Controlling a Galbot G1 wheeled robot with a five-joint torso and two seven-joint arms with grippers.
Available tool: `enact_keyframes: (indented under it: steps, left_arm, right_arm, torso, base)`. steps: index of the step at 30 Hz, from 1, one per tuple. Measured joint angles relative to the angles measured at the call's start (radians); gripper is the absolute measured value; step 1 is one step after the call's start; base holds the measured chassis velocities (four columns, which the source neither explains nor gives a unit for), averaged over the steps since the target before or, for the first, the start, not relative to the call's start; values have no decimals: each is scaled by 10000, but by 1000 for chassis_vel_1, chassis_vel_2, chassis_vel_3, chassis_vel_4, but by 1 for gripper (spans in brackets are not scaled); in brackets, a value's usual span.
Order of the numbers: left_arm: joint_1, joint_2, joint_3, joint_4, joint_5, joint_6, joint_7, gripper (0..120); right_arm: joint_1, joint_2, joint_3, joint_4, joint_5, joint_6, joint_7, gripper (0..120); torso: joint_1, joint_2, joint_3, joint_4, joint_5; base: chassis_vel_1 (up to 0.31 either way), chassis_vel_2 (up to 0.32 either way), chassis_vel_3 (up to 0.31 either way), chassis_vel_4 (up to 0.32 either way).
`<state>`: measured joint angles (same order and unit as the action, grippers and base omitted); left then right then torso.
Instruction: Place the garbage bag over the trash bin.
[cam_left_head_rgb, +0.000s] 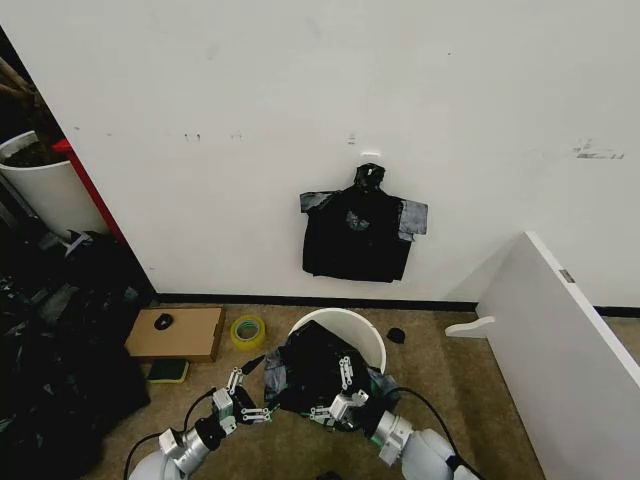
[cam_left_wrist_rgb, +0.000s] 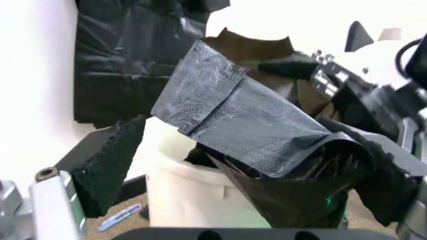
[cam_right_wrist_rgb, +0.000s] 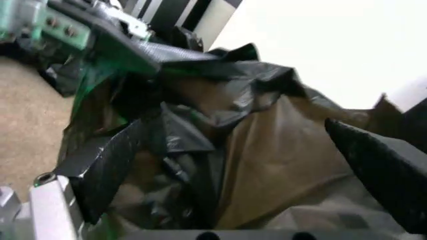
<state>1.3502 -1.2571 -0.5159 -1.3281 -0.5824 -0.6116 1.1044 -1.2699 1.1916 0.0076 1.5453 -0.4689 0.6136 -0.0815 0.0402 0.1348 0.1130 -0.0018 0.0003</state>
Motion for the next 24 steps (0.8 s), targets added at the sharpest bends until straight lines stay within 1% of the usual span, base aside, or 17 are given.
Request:
enact_keyframes:
  steps: [5, 8, 17, 24]
  left_arm:
    - [-13, 1, -66, -1, -135, 117, 309, 100]
    - [-49, 59, -169, 59, -347, 416, 940, 100]
    - [-234, 161, -293, 421, -594, 751, 1758, 100]
    - [-357, 305, -722, 455, -894, 1361, 2859, 100]
  right_arm:
    - [-40, 43, 9, -41, -113, -1, 0, 100]
    - [-52, 111, 39, -87, -150, -2, 0, 100]
    - [-11, 227, 87, -303, -145, -16, 77, 100]
    - [21, 308, 126, -485, -115, -63, 147, 100]
  torso:
    - [0, 0, 0, 0, 1]
    - [0, 0, 0, 0, 2]
    - [0, 0, 0, 1, -1]
    - [0, 0, 0, 0, 0]
  base:
    - [0, 0, 0, 0]
    - [0, 0, 0, 0]
    - [0, 0, 0, 0]
    - [0, 0, 0, 0]
